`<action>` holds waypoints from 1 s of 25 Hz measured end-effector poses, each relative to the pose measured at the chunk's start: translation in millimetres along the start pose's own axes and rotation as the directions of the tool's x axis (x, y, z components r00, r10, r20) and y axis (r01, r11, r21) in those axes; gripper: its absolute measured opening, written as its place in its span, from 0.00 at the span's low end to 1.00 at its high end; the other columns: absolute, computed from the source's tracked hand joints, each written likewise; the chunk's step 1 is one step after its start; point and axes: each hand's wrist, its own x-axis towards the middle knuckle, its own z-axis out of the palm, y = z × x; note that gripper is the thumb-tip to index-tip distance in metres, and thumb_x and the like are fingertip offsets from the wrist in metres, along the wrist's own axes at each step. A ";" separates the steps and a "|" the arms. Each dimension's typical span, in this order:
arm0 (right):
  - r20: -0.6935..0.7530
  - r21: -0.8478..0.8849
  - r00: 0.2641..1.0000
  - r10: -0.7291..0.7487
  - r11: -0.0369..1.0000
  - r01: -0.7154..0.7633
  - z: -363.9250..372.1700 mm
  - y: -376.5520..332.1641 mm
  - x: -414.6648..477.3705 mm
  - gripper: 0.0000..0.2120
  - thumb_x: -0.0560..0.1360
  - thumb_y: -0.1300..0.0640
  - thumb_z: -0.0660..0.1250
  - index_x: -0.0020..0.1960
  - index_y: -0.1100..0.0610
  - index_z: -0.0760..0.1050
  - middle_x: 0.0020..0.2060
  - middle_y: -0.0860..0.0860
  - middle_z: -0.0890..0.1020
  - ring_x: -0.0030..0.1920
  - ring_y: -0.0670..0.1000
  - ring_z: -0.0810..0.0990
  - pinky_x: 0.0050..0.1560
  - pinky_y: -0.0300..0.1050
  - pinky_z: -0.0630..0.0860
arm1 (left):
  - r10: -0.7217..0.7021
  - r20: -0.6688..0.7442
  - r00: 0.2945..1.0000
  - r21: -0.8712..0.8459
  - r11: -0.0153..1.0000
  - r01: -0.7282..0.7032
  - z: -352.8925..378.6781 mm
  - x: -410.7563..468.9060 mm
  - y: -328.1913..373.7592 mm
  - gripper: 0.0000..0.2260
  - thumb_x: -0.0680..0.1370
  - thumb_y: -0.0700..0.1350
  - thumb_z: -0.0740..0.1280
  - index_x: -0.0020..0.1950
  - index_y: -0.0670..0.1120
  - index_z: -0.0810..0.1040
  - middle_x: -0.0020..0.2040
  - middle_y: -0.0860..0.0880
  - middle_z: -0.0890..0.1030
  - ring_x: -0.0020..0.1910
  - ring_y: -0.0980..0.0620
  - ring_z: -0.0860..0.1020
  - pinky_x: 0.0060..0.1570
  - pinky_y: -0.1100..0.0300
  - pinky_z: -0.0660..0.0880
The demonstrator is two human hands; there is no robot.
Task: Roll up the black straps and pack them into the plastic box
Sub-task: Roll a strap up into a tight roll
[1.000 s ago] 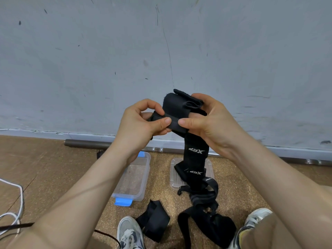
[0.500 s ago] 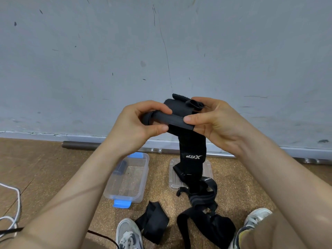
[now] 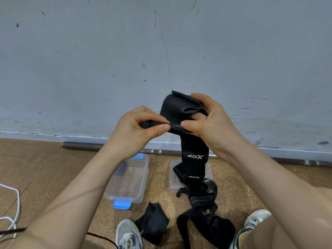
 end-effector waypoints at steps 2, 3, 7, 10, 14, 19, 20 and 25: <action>0.000 0.012 1.000 0.005 1.000 -0.005 0.8 1.4 -0.3 0.35 0.70 0.76 0.70 0.72 0.55 0.66 0.56 0.49 0.80 0.56 0.51 0.83 0.59 0.59 0.79 | -0.055 -0.007 0.998 -0.074 0.996 0.055 1.2 0.8 -1.6 0.05 0.69 0.46 0.76 0.44 0.52 0.86 0.43 0.49 0.82 0.42 0.56 0.79 0.44 0.65 0.74; 0.001 0.021 1.000 0.011 1.000 -0.011 0.8 2.1 -0.3 0.35 0.69 0.76 0.71 0.71 0.55 0.67 0.55 0.49 0.80 0.56 0.51 0.83 0.59 0.59 0.79 | -0.085 -0.015 0.996 -0.107 0.991 0.083 1.8 1.1 -1.8 0.05 0.69 0.43 0.77 0.43 0.51 0.86 0.43 0.49 0.83 0.43 0.56 0.80 0.45 0.65 0.76; 0.006 0.000 1.000 0.003 1.000 -0.003 0.3 2.1 -0.6 0.36 0.68 0.75 0.73 0.71 0.54 0.67 0.56 0.49 0.80 0.57 0.51 0.83 0.60 0.59 0.79 | -0.217 -0.024 0.976 -0.230 0.951 0.206 5.4 1.6 -1.1 0.05 0.70 0.37 0.75 0.43 0.46 0.85 0.40 0.49 0.85 0.41 0.57 0.82 0.46 0.67 0.78; -0.023 -0.030 1.000 -0.020 0.999 0.019 -0.4 3.0 0.6 0.36 0.67 0.74 0.74 0.71 0.54 0.67 0.56 0.49 0.80 0.57 0.51 0.83 0.60 0.59 0.79 | -0.281 0.023 0.959 -0.300 0.914 0.275 9.7 1.7 -0.4 0.06 0.70 0.35 0.75 0.41 0.46 0.85 0.36 0.52 0.83 0.38 0.59 0.80 0.43 0.68 0.76; -0.015 -0.035 0.999 -0.032 0.999 0.031 -2.4 4.1 0.9 0.37 0.66 0.72 0.76 0.71 0.55 0.67 0.58 0.51 0.80 0.57 0.52 0.83 0.59 0.59 0.79 | -0.324 -0.005 0.946 -0.389 0.872 0.296 14.4 3.0 2.8 0.06 0.70 0.33 0.74 0.40 0.44 0.84 0.33 0.53 0.82 0.36 0.60 0.79 0.46 0.65 0.75; -0.033 -0.039 0.996 -0.083 0.996 0.082 -1.2 3.0 0.1 0.35 0.67 0.72 0.75 0.69 0.54 0.69 0.57 0.49 0.81 0.56 0.49 0.83 0.58 0.54 0.81 | -0.395 -0.025 0.918 -0.488 0.806 0.334 18.9 4.8 4.3 0.07 0.70 0.32 0.72 0.37 0.42 0.83 0.33 0.49 0.80 0.39 0.53 0.78 0.51 0.60 0.75; -0.039 -0.046 0.994 -0.099 0.994 0.098 0.3 3.6 0.0 0.34 0.68 0.72 0.75 0.68 0.53 0.70 0.57 0.49 0.81 0.56 0.48 0.83 0.58 0.52 0.81 | -0.422 -0.003 0.907 -0.524 0.773 0.358 20.0 4.6 3.8 0.06 0.72 0.32 0.71 0.37 0.42 0.82 0.34 0.48 0.79 0.39 0.52 0.77 0.49 0.61 0.75; -0.046 -0.217 0.959 -0.281 0.939 0.265 10.1 9.7 -2.7 0.31 0.69 0.68 0.73 0.67 0.48 0.70 0.63 0.54 0.76 0.59 0.46 0.81 0.59 0.44 0.79 | -0.534 0.252 0.807 -0.677 0.499 0.541 18.7 1.7 4.5 0.04 0.76 0.36 0.67 0.41 0.41 0.78 0.45 0.41 0.84 0.43 0.48 0.84 0.43 0.61 0.82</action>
